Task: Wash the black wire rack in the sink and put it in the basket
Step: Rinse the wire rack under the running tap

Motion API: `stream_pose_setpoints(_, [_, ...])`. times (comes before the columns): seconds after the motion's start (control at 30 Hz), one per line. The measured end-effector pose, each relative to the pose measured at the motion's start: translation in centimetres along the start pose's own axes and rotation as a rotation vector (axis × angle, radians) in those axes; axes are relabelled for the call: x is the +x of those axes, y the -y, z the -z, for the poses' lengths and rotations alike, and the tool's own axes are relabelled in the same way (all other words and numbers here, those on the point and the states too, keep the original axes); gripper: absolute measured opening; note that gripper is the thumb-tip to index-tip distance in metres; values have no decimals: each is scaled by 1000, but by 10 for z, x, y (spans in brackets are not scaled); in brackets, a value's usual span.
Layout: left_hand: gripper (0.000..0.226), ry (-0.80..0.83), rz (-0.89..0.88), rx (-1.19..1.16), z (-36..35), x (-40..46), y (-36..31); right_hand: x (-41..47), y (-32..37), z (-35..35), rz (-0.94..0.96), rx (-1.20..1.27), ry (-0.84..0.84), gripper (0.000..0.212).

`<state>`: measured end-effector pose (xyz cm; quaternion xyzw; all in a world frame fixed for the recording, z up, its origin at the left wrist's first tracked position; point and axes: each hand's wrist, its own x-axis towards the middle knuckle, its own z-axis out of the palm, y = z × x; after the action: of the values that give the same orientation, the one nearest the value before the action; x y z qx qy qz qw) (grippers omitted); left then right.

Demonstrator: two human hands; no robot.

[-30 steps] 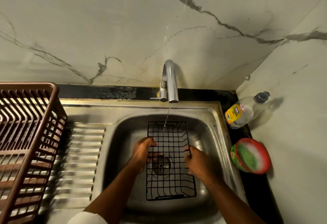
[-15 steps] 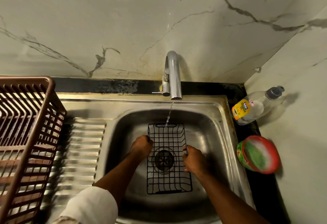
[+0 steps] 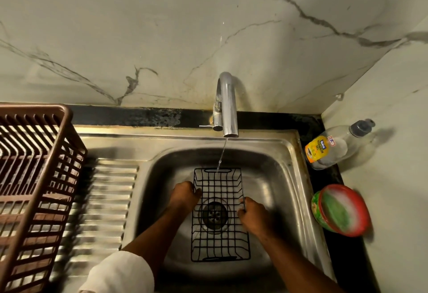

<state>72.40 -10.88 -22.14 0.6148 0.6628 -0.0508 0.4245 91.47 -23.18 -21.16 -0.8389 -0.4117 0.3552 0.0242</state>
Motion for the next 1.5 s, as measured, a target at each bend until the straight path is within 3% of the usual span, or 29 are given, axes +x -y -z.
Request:
stream_pose_setpoints(0.13, [27,-323,-82,-167,31,-19,-14,-9,14,28,72,0,-133,61])
stream_pose_setpoints(0.23, [13,-485,-254,-422,59,-31,-42,-13,40,55,196,53,-295,52])
stream_pose_setpoints(0.4, [12,-413,-309,-806,90,-32,-101,-11,93,100,328,287,-441,34])
stream_pose_setpoints(0.57, [15,-290,-163,-1126,92,-21,-115,-7,120,122,411,385,-467,21])
stream_pose_setpoints(0.7, [19,-205,-84,-1248,92,-19,-116,-5,127,129,405,363,-461,8])
stream_pose_setpoints(0.9, [17,-217,-188,-1207,98,-25,-123,-2,133,136,407,374,-459,15])
stream_pose_setpoints(1.07, [14,-247,-377,-943,102,-36,-148,1,139,142,410,433,-458,15])
stream_pose_setpoints(1.23, [17,-232,-448,-798,105,-36,-148,1,135,146,405,491,-439,10])
stream_pose_setpoints(1.3, [15,-215,-457,-803,102,-42,-137,0,129,143,386,525,-406,7])
stream_pose_setpoints(1.4, [15,-208,-416,-824,86,-53,-115,3,107,132,317,548,-368,20])
stream_pose_setpoints(1.5, [11,-203,-295,-806,65,-61,-82,-15,85,120,245,530,-340,11])
